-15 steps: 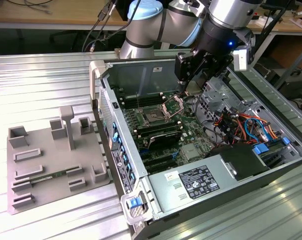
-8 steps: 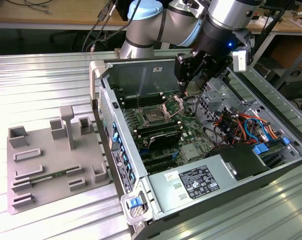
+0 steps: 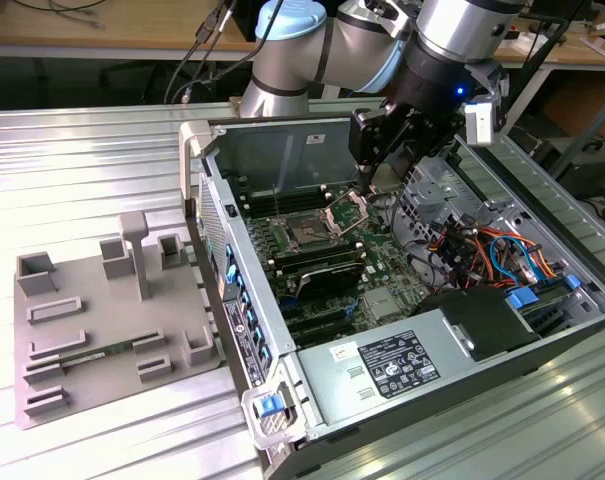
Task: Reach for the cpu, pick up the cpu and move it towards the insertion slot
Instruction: 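Pick up the cpu and move it towards the insertion slot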
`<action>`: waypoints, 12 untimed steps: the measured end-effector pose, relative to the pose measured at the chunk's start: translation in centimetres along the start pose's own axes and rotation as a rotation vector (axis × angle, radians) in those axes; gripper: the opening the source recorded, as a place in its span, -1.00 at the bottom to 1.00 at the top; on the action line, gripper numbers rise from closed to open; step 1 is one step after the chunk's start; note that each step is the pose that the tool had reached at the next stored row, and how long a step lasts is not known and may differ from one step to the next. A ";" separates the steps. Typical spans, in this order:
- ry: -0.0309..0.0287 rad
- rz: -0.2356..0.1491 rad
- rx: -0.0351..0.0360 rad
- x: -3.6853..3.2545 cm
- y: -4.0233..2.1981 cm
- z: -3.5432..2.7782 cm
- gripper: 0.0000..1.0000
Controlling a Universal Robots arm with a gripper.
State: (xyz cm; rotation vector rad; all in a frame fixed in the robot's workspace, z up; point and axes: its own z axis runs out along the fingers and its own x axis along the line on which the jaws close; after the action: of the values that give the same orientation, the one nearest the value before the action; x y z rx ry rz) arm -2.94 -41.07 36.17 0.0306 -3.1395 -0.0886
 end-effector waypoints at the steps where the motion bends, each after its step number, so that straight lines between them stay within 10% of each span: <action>1: 0.0000 0.000 -0.0001 0.00 0.00 0.03 0.09; 12: 0.0000 0.000 -0.0001 0.00 -0.02 0.40 0.09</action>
State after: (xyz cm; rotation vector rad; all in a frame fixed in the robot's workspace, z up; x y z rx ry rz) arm -2.94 -41.07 35.77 0.0307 -3.1395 -0.0887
